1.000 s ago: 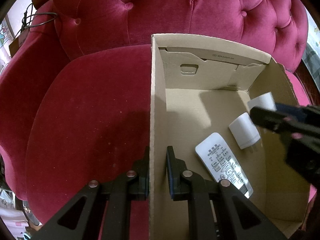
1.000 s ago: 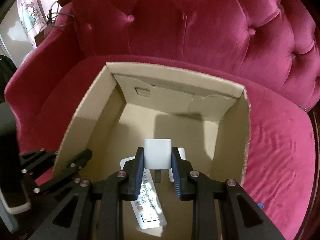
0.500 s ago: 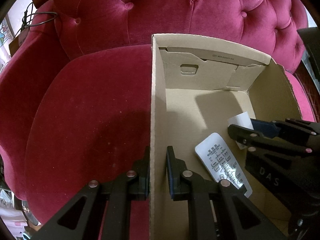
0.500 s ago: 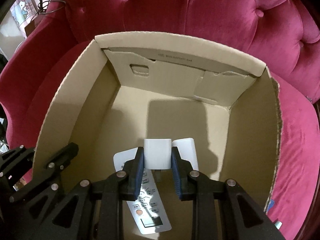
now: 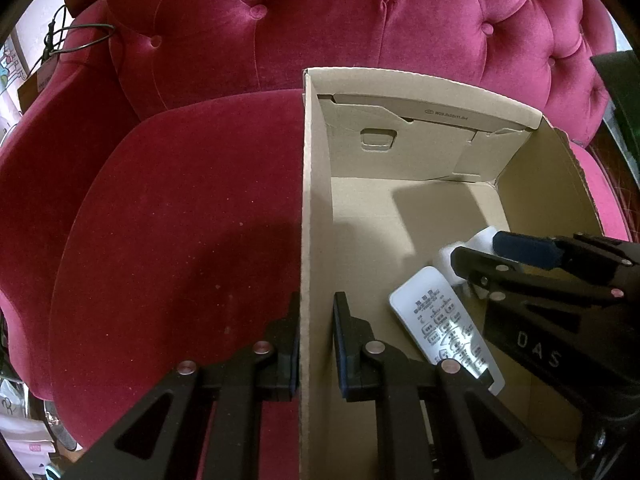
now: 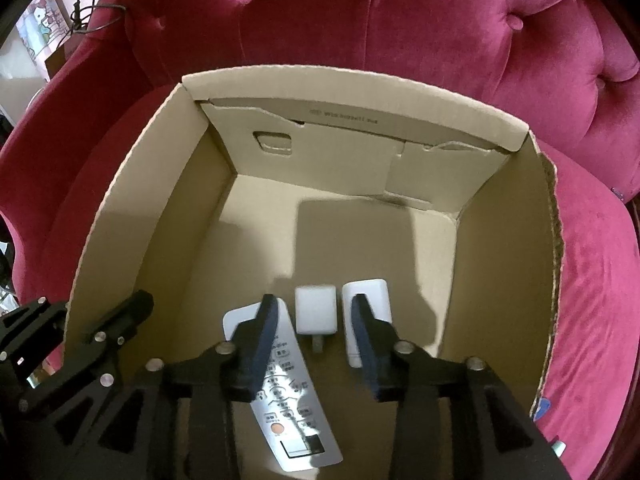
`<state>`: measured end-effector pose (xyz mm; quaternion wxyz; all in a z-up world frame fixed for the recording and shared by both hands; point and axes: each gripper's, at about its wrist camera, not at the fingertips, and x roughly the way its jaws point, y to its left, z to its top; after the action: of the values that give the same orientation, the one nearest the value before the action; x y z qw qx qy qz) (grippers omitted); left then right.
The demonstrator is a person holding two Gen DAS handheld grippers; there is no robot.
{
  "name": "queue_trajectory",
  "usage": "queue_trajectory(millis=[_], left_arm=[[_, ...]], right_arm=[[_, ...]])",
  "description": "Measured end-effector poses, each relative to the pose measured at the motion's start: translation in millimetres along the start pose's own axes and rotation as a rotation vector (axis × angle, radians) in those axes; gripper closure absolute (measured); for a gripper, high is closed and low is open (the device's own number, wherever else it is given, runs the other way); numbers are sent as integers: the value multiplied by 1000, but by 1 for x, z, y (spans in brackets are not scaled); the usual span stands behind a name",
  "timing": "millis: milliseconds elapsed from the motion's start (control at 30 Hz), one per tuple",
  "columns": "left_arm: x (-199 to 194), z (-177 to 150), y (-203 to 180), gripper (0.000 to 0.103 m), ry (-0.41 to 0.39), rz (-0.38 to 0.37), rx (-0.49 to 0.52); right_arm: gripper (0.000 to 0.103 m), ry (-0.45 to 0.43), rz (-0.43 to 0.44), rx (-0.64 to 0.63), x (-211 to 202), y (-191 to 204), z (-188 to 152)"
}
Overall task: Organize rigid objects
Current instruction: 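Lower the adapter beside the charger and open the right gripper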
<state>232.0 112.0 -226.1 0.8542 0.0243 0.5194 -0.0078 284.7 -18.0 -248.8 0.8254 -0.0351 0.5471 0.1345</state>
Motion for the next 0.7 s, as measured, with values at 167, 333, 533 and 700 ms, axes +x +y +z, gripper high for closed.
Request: queue_trajectory(millis=[167, 333, 533, 700], left_arm=[[0, 0, 0, 88, 0, 0, -1], [0, 1, 0, 88, 0, 1, 0], [0, 1, -1, 88, 1, 4, 2], [0, 0, -2, 88, 0, 7, 3]], right_arm=[[59, -13, -3, -2, -5, 0, 0], [58, -24, -8, -7, -12, 0, 0], [49, -58, -20, -24, -29, 1, 1], [37, -95, -31, -36, -47, 1, 3]])
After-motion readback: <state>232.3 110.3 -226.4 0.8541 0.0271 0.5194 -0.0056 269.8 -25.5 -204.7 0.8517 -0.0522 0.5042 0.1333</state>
